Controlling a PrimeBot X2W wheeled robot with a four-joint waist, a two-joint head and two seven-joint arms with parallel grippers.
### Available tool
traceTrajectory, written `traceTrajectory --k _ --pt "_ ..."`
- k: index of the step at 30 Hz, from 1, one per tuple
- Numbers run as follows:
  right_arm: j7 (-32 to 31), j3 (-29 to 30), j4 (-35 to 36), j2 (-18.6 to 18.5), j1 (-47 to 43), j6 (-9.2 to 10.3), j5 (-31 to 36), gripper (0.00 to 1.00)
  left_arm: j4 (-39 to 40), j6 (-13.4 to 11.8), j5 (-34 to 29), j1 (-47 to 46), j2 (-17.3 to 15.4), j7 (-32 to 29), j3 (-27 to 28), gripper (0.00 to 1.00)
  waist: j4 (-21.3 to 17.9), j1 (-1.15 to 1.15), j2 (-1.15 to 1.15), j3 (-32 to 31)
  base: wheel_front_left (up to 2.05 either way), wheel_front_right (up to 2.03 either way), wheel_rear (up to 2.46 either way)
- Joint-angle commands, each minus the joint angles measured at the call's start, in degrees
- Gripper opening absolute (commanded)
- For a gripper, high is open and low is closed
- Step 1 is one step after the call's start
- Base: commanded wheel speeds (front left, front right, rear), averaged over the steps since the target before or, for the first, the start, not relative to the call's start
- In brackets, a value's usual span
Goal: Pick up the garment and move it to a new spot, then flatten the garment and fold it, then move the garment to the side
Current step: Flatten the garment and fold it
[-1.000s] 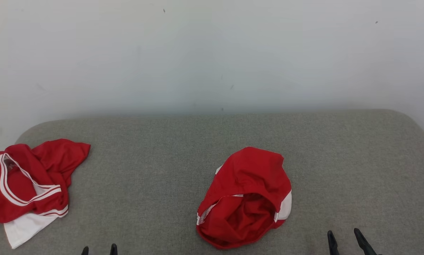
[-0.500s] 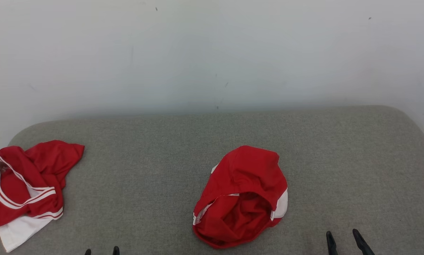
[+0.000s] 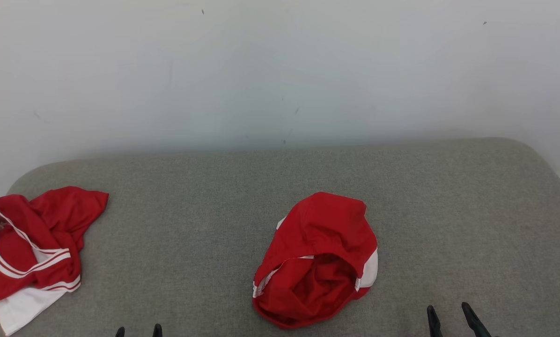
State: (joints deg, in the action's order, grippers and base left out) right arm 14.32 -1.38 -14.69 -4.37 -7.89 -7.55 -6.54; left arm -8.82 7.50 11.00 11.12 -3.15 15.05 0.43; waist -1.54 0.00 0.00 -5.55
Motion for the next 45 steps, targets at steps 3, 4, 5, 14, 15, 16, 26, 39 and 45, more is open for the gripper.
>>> traceTrajectory --k 3,4,5,14,15,16,26,39,45 --pt "0.3 -0.2 -0.3 -0.3 0.5 0.11 -0.5 1.0 -0.1 0.0 0.2 -0.2 0.1 0.2 -0.3 1.0 -0.2 0.0 0.0 0.1 0.0 0.0 0.0" --pt "0.3 -0.2 -0.3 -0.4 0.5 0.11 -0.5 1.0 -0.1 0.0 0.2 -0.3 0.1 0.2 -0.3 1.0 -0.2 0.0 0.0 0.1 0.0 0.0 0.0" --pt "0.3 -0.2 -0.4 -0.4 0.5 0.11 -0.4 1.0 -0.1 0.0 0.2 -0.3 0.1 0.2 -0.4 1.0 -0.3 0.0 0.0 0.2 0.0 0.0 0.0" --pt "0.1 -1.3 -0.6 -0.9 1.0 0.11 -0.6 1.0 -1.2 0.0 1.5 -3.0 -1.5 0.2 -6.2 1.0 -1.9 0.0 0.0 0.5 0.0 0.0 0.0" --pt "0.0 -1.7 -0.5 -0.9 1.1 0.11 -0.6 1.0 -1.6 0.0 2.0 -4.0 -2.0 0.2 -7.8 1.0 -2.4 0.0 0.0 0.7 0.0 0.0 0.0" --pt "0.0 -1.9 -0.4 -1.0 1.2 0.11 -0.6 1.0 -2.4 0.0 2.8 -4.8 -2.3 0.2 -9.6 1.0 -2.9 0.0 0.0 0.8 0.0 0.0 0.0" --pt "-0.5 -2.9 0.1 -1.6 2.6 0.11 -0.6 1.0 -9.7 0.0 11.9 -17.2 -3.5 -4.5 -28.7 1.0 -10.6 0.0 0.0 3.7 0.0 0.0 0.0" --pt "-0.2 -3.4 0.3 -0.7 4.5 0.11 -1.1 1.0 -21.2 -0.8 16.4 -27.7 -2.2 -4.4 -33.9 1.0 -23.6 0.0 0.0 8.9 0.0 0.0 0.0" --pt "0.3 -3.8 -0.1 -0.2 5.5 0.11 -1.5 1.0 -26.2 -3.0 17.5 -30.7 -1.9 -5.4 -32.3 1.0 -27.1 0.0 0.0 10.6 0.0 0.0 0.0"
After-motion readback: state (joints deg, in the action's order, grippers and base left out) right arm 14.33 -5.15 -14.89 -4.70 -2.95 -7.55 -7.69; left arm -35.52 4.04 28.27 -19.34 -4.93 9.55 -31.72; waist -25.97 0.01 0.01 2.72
